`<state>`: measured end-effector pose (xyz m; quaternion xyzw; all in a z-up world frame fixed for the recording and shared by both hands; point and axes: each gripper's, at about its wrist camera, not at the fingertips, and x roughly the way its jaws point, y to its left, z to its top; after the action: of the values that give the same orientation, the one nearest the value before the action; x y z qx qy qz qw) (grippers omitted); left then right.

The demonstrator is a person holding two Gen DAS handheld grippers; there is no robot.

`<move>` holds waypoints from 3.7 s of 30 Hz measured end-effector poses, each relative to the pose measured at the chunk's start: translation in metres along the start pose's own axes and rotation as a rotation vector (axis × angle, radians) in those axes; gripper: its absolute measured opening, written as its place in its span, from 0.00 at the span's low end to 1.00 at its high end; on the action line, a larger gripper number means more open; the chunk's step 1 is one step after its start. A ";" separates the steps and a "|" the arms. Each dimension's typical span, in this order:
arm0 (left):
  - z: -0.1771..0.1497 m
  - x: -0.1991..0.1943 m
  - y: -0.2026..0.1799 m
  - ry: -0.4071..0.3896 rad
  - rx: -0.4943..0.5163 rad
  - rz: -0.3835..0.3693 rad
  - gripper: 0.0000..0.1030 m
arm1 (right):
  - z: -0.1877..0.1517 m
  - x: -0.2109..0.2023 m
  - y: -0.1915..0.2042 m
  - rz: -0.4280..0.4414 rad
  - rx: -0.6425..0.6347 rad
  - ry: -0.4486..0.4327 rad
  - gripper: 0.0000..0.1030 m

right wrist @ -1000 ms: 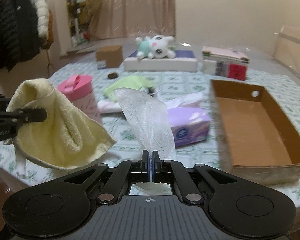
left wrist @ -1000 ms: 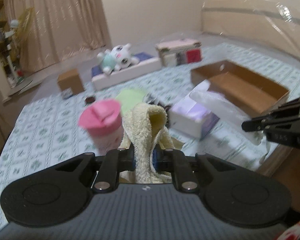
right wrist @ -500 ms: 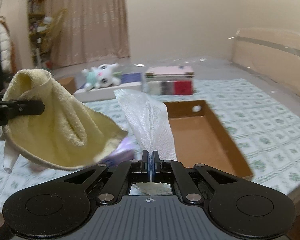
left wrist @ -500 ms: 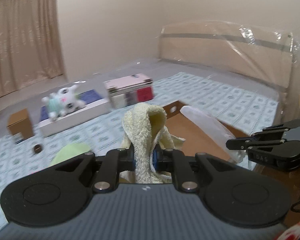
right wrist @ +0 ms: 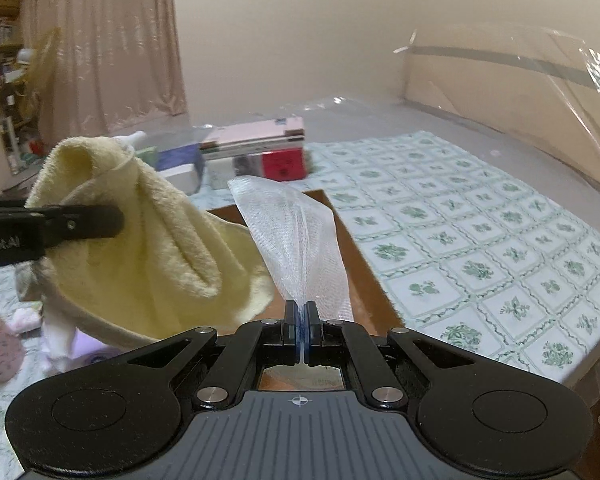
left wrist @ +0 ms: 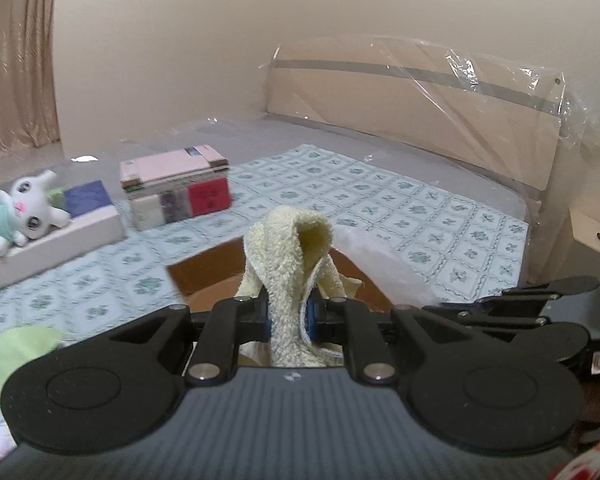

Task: Organize soft objects
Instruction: 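Carry the towel in the left gripper and bag in the right toward the cardboard box, then open the left gripper over the box while the right gripper releases the bag there, then withdraw both grippers from the box toward the remaining cloths, then grasp the dark purple sock with the right gripper while the left gripper approaches the green cloth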

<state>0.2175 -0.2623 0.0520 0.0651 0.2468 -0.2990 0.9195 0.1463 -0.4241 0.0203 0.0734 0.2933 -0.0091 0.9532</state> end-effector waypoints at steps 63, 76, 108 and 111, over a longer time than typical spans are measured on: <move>-0.157 -0.213 0.127 0.052 -0.314 0.388 0.47 | -0.055 -0.045 0.131 0.252 0.024 0.057 0.61; -0.156 -0.227 0.143 0.028 -0.303 0.370 0.47 | -0.056 -0.047 0.161 0.261 -0.070 0.065 0.61; -0.062 -0.157 0.296 0.201 -0.009 0.174 0.48 | -0.002 0.144 0.291 0.559 -0.909 0.302 0.61; -0.059 -0.141 0.309 0.253 0.020 0.130 0.48 | -0.001 0.167 0.302 0.588 -0.981 0.380 0.61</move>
<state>0.2745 0.0776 0.0621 0.1273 0.3529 -0.2305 0.8979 0.3018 -0.1214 -0.0336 -0.2967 0.3956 0.4045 0.7693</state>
